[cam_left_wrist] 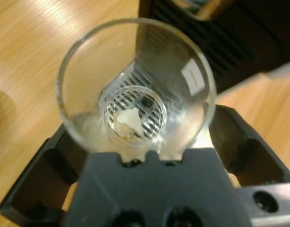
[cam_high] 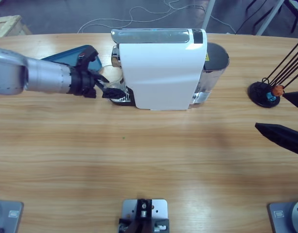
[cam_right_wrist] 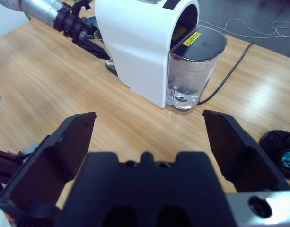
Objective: Pour coffee
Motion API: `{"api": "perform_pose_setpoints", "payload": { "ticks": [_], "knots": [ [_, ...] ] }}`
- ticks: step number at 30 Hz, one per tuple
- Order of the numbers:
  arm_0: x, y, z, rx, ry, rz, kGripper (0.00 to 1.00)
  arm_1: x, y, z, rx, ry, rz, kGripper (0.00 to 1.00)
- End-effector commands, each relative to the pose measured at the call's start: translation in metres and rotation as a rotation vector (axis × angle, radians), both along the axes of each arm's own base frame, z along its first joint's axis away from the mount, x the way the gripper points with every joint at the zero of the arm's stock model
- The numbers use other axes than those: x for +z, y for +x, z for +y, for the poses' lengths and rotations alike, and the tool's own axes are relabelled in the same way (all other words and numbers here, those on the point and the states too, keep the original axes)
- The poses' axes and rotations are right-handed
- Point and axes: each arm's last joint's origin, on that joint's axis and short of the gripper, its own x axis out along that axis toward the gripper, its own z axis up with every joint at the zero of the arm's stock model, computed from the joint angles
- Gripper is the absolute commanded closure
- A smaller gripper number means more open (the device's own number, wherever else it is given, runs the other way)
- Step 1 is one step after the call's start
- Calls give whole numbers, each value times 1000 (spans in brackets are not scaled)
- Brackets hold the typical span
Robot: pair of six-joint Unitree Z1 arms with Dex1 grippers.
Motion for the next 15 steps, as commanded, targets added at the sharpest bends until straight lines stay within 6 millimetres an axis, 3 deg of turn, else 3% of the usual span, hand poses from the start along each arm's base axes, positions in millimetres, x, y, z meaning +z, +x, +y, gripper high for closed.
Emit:
{"api": "perform_pose_setpoints", "payload": {
  "ticks": [1, 7, 11, 15],
  "knots": [
    [11, -29, 25, -4, 4, -14, 18, -13, -3, -4, -6, -28, 14, 0],
    [14, -37, 49, 66, 27, -26, 18, -13, -2, -4, -7, -29, 14, 0],
    [-3, -47, 60, 106, 93, 30, 18, -13, -3, -4, -6, -28, 14, 0],
    [-10, -39, 60, 158, 143, 25, 18, -13, -3, -5, -4, -26, 14, 0]
  ]
}}
